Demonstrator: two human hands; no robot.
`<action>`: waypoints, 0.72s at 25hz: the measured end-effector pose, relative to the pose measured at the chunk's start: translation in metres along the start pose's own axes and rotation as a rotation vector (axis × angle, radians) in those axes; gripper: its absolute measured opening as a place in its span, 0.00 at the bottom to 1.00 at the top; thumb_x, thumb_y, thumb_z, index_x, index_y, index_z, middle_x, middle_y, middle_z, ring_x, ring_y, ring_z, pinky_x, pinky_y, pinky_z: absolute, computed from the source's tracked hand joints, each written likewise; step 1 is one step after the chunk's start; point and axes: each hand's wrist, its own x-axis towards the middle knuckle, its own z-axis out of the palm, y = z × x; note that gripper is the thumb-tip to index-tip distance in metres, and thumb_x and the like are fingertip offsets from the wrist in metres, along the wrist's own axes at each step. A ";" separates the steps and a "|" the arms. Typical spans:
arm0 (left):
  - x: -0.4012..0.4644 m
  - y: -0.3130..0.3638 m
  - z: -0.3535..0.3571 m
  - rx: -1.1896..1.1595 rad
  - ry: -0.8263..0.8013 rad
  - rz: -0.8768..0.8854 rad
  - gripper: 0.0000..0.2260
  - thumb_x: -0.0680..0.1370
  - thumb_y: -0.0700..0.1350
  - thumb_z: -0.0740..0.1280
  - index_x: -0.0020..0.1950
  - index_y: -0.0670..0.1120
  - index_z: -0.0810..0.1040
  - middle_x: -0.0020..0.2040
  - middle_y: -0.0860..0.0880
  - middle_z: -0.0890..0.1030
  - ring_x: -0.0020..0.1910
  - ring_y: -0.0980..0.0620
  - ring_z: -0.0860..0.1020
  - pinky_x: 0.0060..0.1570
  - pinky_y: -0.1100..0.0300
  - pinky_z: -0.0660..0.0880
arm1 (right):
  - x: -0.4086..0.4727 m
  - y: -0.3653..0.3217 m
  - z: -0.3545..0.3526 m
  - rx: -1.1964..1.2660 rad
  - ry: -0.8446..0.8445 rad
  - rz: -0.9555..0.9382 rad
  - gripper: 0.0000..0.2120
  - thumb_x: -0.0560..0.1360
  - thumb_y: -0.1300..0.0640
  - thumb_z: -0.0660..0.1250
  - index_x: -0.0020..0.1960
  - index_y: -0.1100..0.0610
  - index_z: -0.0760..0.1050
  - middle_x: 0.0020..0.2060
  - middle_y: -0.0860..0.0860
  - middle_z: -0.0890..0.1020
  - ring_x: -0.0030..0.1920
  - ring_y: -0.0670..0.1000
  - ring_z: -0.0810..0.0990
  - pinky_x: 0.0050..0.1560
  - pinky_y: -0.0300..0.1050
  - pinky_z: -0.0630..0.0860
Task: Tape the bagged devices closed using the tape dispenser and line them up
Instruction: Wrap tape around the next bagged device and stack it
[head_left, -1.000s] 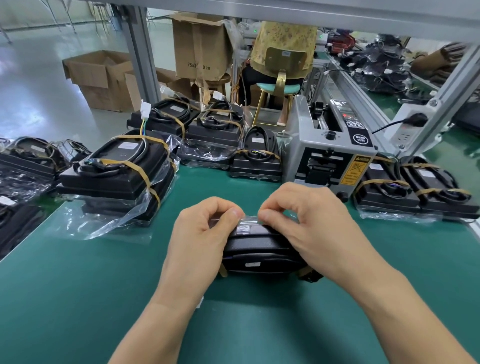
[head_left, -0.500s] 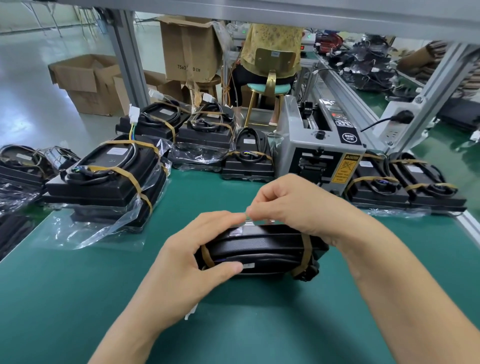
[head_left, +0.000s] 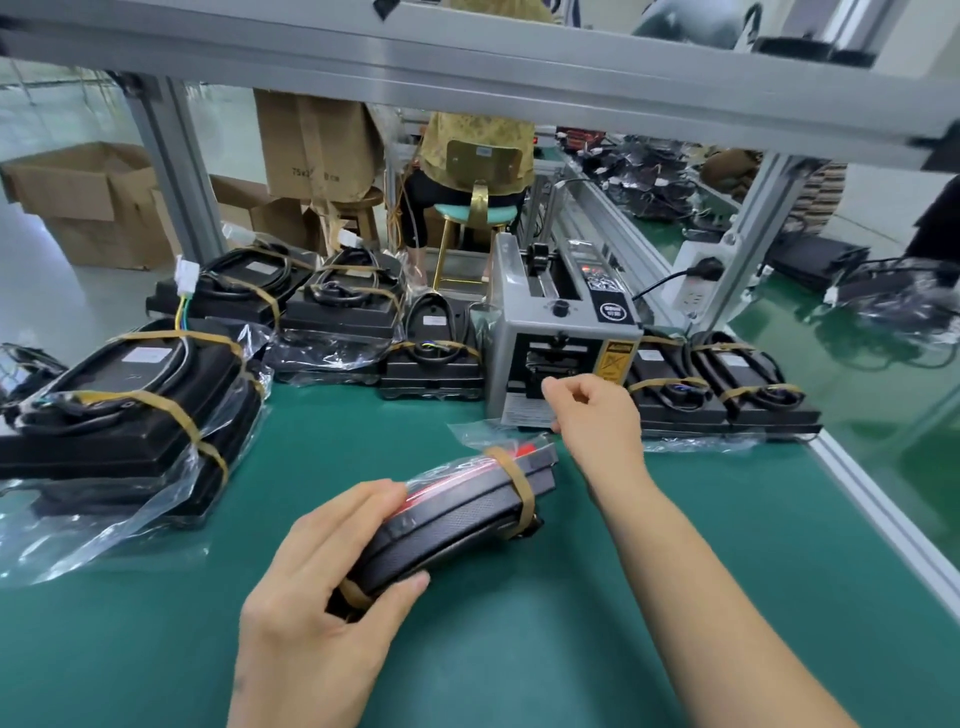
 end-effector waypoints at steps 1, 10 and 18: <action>0.000 0.001 0.000 -0.001 0.006 0.001 0.24 0.60 0.40 0.74 0.56 0.51 0.80 0.56 0.53 0.80 0.56 0.57 0.77 0.56 0.71 0.70 | 0.007 0.002 0.003 0.007 0.041 0.034 0.14 0.78 0.50 0.64 0.41 0.60 0.78 0.37 0.54 0.81 0.46 0.59 0.80 0.51 0.53 0.76; -0.003 -0.001 0.000 0.026 0.021 0.015 0.23 0.60 0.41 0.74 0.54 0.48 0.81 0.55 0.52 0.81 0.53 0.58 0.77 0.50 0.56 0.75 | 0.033 -0.004 0.017 0.052 0.243 0.100 0.20 0.76 0.53 0.65 0.26 0.56 0.70 0.27 0.54 0.77 0.32 0.55 0.73 0.33 0.44 0.67; -0.001 0.001 0.000 -0.016 0.017 -0.061 0.24 0.61 0.40 0.74 0.56 0.51 0.80 0.56 0.56 0.80 0.57 0.58 0.77 0.61 0.67 0.69 | -0.009 -0.018 -0.003 0.227 -0.040 -0.133 0.15 0.75 0.53 0.69 0.32 0.57 0.77 0.22 0.43 0.71 0.29 0.46 0.68 0.36 0.43 0.70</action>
